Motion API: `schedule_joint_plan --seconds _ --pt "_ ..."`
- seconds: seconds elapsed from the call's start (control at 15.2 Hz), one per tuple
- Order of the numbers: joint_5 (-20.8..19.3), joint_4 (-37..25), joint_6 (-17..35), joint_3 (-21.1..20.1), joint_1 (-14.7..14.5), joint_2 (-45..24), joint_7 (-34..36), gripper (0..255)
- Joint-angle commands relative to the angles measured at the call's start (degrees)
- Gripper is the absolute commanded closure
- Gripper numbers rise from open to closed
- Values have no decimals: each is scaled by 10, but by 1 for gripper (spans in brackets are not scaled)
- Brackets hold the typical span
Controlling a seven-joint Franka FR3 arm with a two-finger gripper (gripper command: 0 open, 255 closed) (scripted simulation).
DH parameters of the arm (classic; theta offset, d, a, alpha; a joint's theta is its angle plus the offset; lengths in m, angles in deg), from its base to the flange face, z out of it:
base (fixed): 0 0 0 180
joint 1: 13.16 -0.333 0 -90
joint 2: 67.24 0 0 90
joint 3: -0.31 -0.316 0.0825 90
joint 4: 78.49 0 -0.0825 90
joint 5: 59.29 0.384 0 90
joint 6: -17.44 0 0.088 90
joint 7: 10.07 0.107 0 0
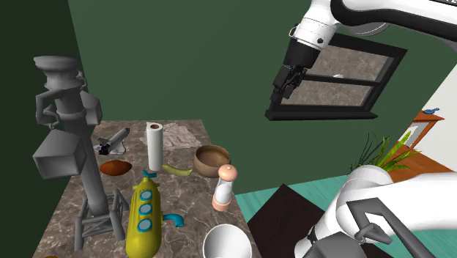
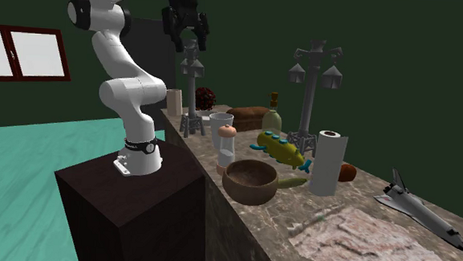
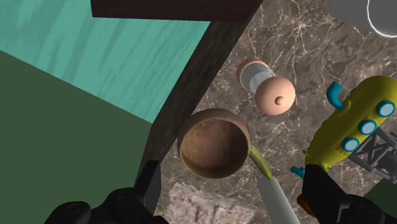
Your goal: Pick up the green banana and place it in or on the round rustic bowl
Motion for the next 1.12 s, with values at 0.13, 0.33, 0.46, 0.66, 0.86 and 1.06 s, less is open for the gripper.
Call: schedule_joint_plan --seconds 0.13,0.33,0.46,0.66,0.86,1.06 --pt "1 16 35 0 -8 -23 -16 0" --pt "3 35 87 1 -21 -61 -40 0" --pt "5 44 122 1 -29 -90 -56 0" --pt "9 53 172 0 -42 -138 -80 0" --pt "13 54 221 0 -55 -190 -103 0" --pt "18 50 266 -2 -68 -246 -128 0"
